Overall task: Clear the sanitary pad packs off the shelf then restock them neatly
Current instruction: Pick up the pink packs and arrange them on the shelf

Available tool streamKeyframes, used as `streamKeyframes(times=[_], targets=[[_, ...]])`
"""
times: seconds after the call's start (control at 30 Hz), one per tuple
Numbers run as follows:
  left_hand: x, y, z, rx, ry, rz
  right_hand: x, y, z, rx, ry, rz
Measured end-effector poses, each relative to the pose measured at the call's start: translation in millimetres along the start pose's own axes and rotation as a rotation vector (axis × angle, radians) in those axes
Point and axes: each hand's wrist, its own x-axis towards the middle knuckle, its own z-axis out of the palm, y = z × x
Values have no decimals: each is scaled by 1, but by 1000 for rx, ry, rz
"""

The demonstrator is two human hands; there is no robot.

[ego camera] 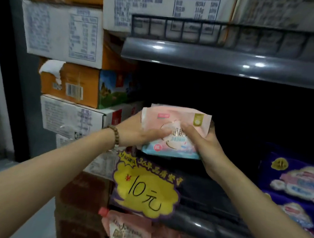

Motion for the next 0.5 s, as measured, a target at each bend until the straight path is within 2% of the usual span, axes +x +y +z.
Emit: streamKeyframes(times=[0.07, 0.2, 0.37, 0.43, 0.5], targets=[[18, -24, 6, 8, -4, 11, 19, 17, -10, -12, -68, 44], [48, -75, 4, 44, -18, -125, 50, 53, -18, -95, -95, 77], [67, -117, 9, 382, -140, -170, 68, 100, -21, -253, -146, 81], [67, -129, 13, 593, -263, -190, 65, 118, -22, -388, -230, 106], [67, -135, 14, 727, -304, -194, 64, 130, -28, -473, -313, 130]])
